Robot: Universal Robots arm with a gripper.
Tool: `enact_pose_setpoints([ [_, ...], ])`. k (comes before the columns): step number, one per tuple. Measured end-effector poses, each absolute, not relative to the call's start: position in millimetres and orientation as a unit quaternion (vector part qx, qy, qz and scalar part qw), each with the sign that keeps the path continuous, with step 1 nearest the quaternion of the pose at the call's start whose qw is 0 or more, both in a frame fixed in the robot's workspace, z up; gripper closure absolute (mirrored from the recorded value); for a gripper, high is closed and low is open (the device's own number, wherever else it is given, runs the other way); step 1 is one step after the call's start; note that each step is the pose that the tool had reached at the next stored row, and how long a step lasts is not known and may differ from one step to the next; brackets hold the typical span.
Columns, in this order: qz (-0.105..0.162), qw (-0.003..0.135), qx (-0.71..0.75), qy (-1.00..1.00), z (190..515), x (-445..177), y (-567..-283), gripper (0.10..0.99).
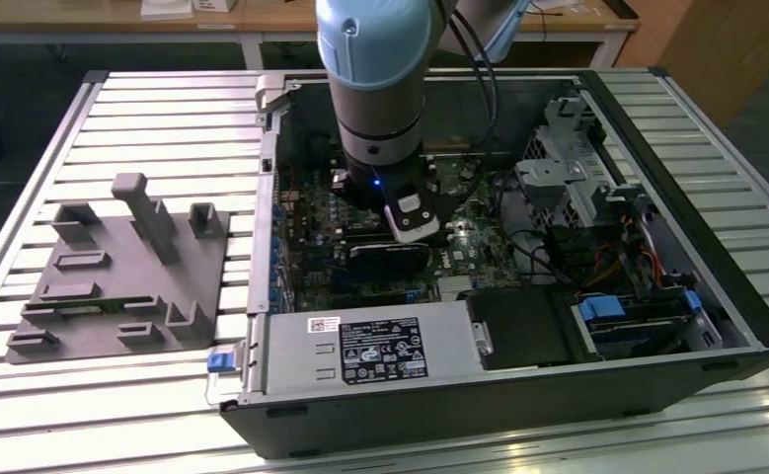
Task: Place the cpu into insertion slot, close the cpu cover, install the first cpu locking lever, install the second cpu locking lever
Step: 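Install the second cpu locking lever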
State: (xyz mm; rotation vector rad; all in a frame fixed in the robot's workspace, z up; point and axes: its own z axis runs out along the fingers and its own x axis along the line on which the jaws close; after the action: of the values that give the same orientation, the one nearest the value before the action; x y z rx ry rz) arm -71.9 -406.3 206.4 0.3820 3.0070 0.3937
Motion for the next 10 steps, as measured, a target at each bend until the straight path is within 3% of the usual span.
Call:
enact_pose_setpoints([
  [10, 0.151, 0.040, 0.126, 0.980, 199.5, -81.3, -408.7, 0.980],
])
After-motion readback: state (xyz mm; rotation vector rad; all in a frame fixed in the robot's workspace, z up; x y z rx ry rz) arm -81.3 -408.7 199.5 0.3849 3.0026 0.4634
